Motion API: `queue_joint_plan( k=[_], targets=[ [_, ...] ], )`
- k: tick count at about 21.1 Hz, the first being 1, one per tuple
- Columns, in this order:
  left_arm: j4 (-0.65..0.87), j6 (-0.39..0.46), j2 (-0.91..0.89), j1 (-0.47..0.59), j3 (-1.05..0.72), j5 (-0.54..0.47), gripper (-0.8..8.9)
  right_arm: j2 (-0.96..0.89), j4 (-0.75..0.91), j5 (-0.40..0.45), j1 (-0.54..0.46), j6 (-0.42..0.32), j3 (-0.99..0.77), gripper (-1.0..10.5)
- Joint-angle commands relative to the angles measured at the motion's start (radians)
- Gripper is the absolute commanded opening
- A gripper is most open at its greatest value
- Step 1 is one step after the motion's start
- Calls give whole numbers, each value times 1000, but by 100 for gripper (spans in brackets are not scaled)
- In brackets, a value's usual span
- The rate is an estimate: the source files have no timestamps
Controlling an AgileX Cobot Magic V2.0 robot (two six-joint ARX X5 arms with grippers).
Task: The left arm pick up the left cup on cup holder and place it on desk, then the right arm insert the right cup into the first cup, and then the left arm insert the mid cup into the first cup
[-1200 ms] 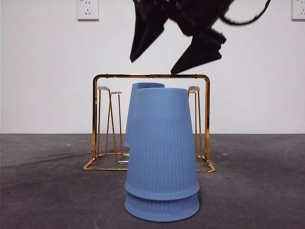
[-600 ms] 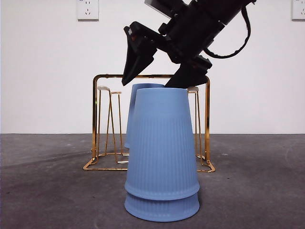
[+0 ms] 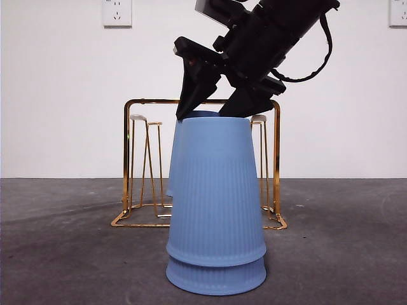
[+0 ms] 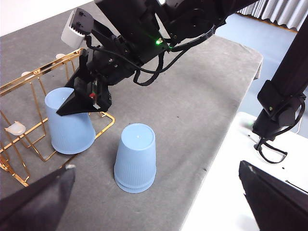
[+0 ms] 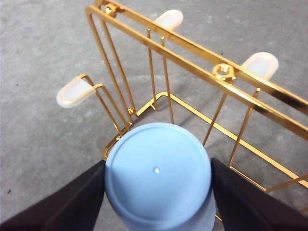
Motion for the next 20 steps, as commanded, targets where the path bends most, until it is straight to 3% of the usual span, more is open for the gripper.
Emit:
queue_joint_plan(
  k=[1,11,15,20],
  targets=[
    [11,-1,5,-8,19,-2,594,-2,-6,-2,8,14,45,261],
    [12,-1,5,-8,19,-2,594,-223,-143,0,11,11,141,261],
    [18,-1,5,-8,19,-2,594,-435,-345,-19,12,10,141,261],
    [19,-1,5,-8,19,-2,594,-573,-538,-29,18,11,141,261]
  ],
)
